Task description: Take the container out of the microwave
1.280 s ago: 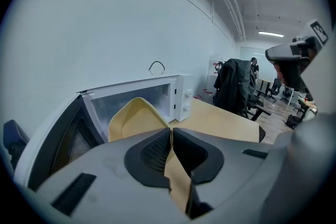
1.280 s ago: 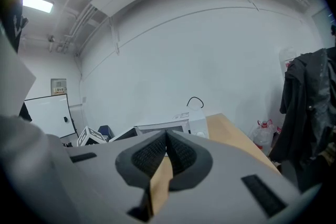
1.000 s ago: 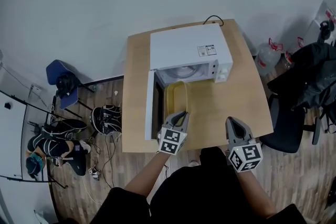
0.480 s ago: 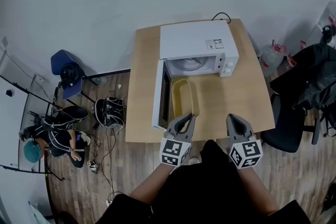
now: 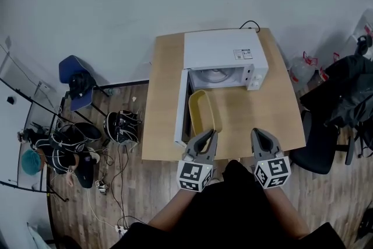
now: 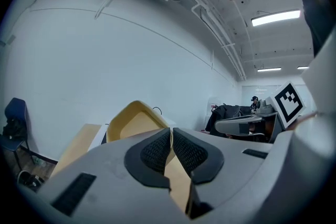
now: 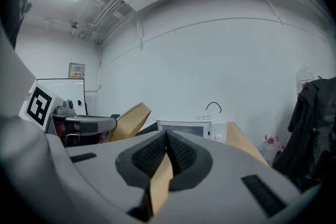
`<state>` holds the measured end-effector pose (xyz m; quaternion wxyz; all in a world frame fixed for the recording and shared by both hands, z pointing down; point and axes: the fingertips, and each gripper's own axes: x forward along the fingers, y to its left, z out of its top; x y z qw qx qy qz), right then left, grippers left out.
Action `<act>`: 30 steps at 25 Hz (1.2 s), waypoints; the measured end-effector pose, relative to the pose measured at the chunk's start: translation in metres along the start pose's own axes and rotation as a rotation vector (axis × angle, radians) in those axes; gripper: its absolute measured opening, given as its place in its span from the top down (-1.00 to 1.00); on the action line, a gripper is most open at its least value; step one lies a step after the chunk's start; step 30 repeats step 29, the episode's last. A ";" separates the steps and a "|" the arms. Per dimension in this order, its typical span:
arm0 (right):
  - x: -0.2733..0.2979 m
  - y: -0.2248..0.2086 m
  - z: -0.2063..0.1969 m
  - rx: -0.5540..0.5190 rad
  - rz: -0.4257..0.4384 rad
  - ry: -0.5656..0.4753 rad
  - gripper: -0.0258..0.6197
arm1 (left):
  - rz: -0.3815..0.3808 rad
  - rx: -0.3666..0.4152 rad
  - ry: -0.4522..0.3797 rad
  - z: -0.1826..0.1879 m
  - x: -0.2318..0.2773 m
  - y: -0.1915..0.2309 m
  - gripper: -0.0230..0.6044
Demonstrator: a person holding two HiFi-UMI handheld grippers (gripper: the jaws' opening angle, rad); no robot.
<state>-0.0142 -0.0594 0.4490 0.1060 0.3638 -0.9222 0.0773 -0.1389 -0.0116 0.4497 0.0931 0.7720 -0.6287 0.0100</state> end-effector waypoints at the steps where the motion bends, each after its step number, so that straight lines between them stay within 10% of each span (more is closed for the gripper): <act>1: 0.001 0.002 0.001 -0.006 0.002 0.000 0.74 | 0.001 -0.002 -0.002 0.000 -0.001 0.001 0.85; 30: 0.011 0.020 -0.001 -0.028 -0.006 0.011 0.73 | -0.010 0.021 0.029 -0.016 -0.009 0.021 0.85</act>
